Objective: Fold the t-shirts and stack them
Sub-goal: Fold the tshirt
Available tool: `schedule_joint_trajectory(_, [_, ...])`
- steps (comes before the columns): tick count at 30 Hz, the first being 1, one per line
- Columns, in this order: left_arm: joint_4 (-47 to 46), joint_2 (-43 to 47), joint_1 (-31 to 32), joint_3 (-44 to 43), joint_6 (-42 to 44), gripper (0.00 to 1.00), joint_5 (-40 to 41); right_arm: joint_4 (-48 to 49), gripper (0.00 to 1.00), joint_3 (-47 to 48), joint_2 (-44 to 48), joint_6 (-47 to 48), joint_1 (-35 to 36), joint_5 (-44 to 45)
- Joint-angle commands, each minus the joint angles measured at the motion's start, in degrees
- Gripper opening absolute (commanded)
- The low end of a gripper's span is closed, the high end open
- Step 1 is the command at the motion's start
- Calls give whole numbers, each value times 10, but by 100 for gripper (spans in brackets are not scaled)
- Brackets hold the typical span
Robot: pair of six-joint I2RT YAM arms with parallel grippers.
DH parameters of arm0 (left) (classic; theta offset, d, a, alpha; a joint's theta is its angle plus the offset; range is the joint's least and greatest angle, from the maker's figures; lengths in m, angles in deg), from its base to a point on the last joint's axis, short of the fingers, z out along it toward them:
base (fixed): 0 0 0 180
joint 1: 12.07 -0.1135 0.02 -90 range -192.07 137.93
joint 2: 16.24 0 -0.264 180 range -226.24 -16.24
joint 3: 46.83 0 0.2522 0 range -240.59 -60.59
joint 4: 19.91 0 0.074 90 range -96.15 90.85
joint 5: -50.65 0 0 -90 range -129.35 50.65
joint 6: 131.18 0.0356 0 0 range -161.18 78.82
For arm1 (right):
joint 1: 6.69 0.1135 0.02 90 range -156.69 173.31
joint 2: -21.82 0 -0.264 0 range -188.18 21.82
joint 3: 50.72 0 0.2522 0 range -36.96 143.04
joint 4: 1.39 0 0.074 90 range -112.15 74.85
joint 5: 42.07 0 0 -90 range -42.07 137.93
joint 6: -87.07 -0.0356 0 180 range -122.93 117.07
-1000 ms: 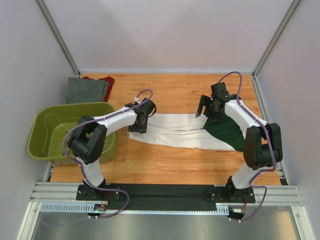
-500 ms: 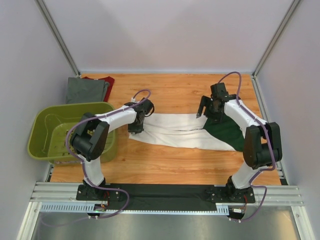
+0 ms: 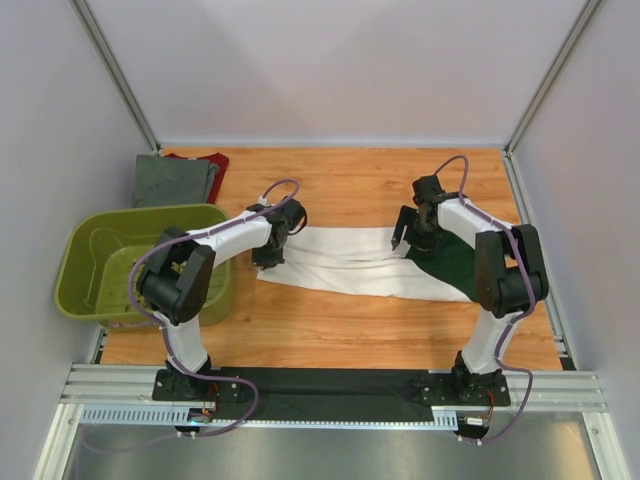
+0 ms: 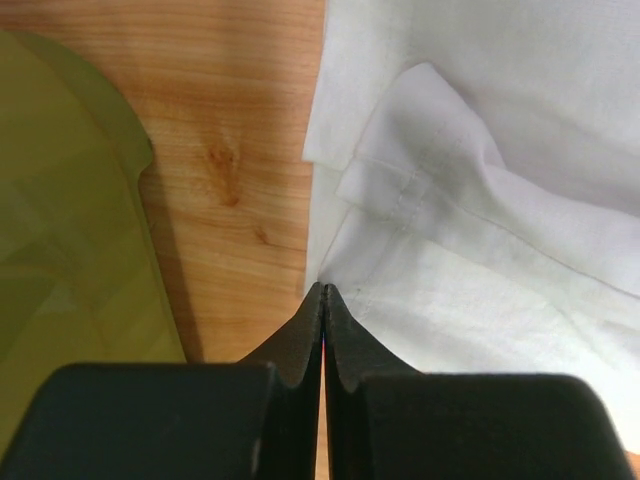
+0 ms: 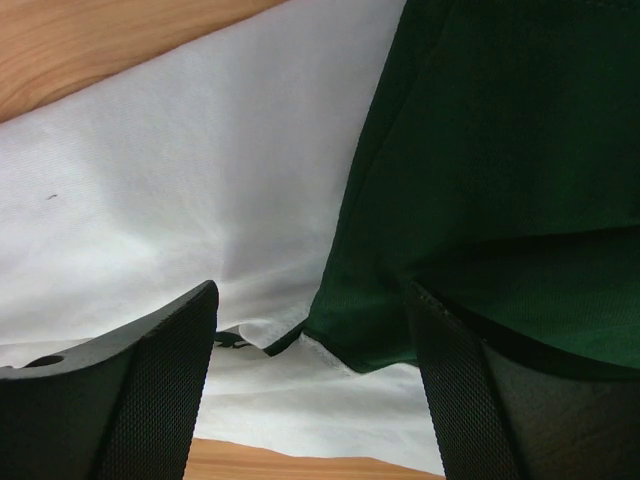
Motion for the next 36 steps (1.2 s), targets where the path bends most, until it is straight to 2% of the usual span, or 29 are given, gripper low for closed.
schedule_joint_trajectory(1, [28, 41, 2, 0, -6, 0, 13, 12, 77, 15, -7, -15, 4, 16])
schedule_joint_trajectory(17, [99, 85, 31, 45, -74, 0, 24, 6, 77, 8, -15, -14, 4, 43])
schedule_joint_trajectory(25, [120, 68, 38, 63, -97, 0, 34, 2, 77, 10, -17, -15, 4, 47])
schedule_joint_trajectory(36, [101, 72, 52, 100, -112, 0, 26, -4, 77, 15, -20, -14, 4, 50])
